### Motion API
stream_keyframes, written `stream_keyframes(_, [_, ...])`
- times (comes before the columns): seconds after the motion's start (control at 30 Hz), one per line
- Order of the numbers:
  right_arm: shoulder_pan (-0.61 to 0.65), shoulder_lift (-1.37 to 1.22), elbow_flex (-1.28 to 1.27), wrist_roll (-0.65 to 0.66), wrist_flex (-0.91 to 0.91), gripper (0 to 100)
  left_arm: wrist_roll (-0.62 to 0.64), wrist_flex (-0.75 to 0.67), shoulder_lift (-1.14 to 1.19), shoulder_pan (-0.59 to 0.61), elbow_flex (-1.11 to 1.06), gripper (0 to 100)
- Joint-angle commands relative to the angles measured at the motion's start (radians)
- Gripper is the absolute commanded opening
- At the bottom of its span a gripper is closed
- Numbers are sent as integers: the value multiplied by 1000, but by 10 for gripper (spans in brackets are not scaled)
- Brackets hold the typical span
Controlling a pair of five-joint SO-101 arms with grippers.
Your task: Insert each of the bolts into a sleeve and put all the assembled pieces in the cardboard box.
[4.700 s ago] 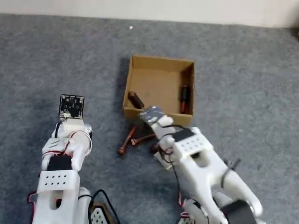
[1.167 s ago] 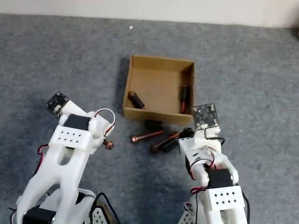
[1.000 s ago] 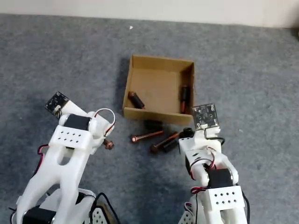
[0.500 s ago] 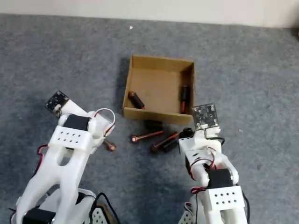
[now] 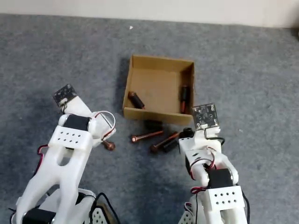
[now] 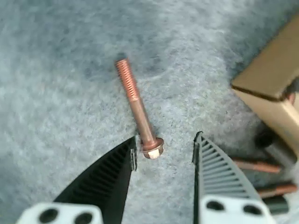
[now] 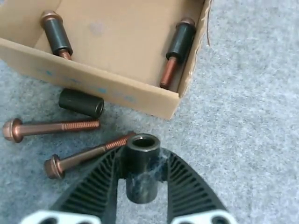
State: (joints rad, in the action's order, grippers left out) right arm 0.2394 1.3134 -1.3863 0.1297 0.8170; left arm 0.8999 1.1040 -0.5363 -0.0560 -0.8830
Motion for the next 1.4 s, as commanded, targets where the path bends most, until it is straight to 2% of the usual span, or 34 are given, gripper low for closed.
stream_keyframes(0.0, [-13,21,7,-2,-28,5,-216,-2,-31,15,56,120])
stream_keyframes(0.1, [-13,21,7,-2,-28,5,-450,-6,-31,15,58,0])
stream_keyframes(0.17, [-13,21,7,-2,-31,5,-589,-2,-31,15,67,24])
stream_keyframes(0.27, [-19,21,4,-2,-53,5,-769,-3,-31,33,84,5])
stream_keyframes(0.43, [-41,21,4,-2,-54,5,-1181,-5,-31,68,108,6])
stream_keyframes(0.5, [-41,21,4,-2,-54,5,-1304,-5,-31,68,108,6])
stream_keyframes(0.67, [-41,21,4,-2,-54,5,-1442,-5,-25,68,111,11])
stream_keyframes(0.83, [-41,21,4,-2,-54,5,-1631,0,-21,67,111,17])
stream_keyframes(1.03, [-41,21,4,-2,-54,5,-1766,2,-21,65,108,156])
stream_keyframes(1.2, [-41,21,4,-2,-54,5,-1930,2,-21,30,104,162])
stream_keyframes(1.37, [-41,21,4,-2,-54,5,-2105,104,-21,13,111,164])
